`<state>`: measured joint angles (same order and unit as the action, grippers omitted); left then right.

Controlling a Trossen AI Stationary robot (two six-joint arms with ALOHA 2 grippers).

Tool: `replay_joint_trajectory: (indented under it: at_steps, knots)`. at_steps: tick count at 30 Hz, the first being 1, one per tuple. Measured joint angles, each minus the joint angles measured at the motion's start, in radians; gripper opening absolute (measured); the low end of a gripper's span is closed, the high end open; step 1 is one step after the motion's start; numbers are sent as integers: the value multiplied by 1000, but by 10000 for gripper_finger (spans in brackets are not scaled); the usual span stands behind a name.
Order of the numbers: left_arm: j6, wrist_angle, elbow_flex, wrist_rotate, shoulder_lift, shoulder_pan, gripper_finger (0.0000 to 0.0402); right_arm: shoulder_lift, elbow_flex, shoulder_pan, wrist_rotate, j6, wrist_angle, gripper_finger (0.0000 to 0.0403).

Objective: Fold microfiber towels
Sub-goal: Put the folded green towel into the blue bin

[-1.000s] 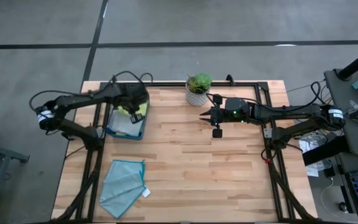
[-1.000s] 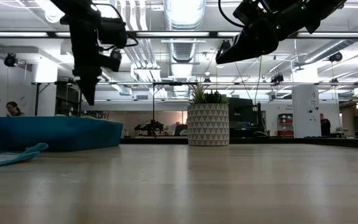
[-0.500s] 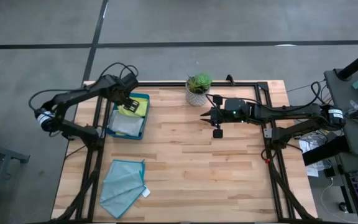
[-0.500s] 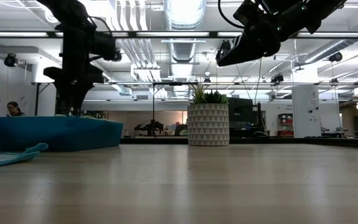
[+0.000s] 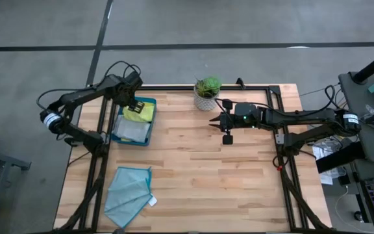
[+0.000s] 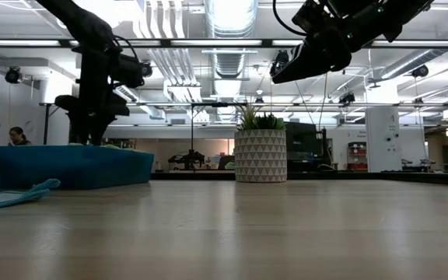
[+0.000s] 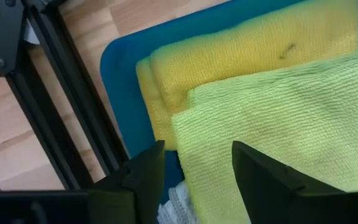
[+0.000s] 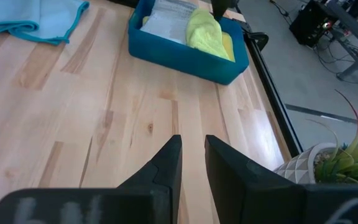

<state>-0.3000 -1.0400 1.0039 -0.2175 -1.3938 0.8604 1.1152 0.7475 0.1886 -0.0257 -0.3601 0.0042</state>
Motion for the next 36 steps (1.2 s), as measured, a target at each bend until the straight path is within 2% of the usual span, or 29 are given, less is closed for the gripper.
replay_joint_trajectory:
  at_steps: [14, 17, 21, 23, 26, 31, 36]
  knots:
    - [28, 8, -2, 6, -82, 3, 117, 0, 0, 0, 0, -7, -7, 61]
    - [69, 7, -2, 13, -86, 2, 87, 0, 0, 0, 0, -10, -8, 61]
    - [82, 11, -3, 15, -85, 2, 22, 0, 0, 0, 0, -11, -8, 61]
    - [97, 11, -3, 15, -84, 2, 7, 0, 0, 0, 0, -11, -7, 61]
    - [105, 12, -1, 9, -84, 2, 4, 0, 0, 0, 0, -12, -7, 61]
    - [108, 8, 29, -97, -64, -1, 1, 0, 0, 0, 0, -16, -7, 61]
    - [124, 10, 35, -43, -15, -14, 0, 0, 0, 0, 0, -17, -7, 61]
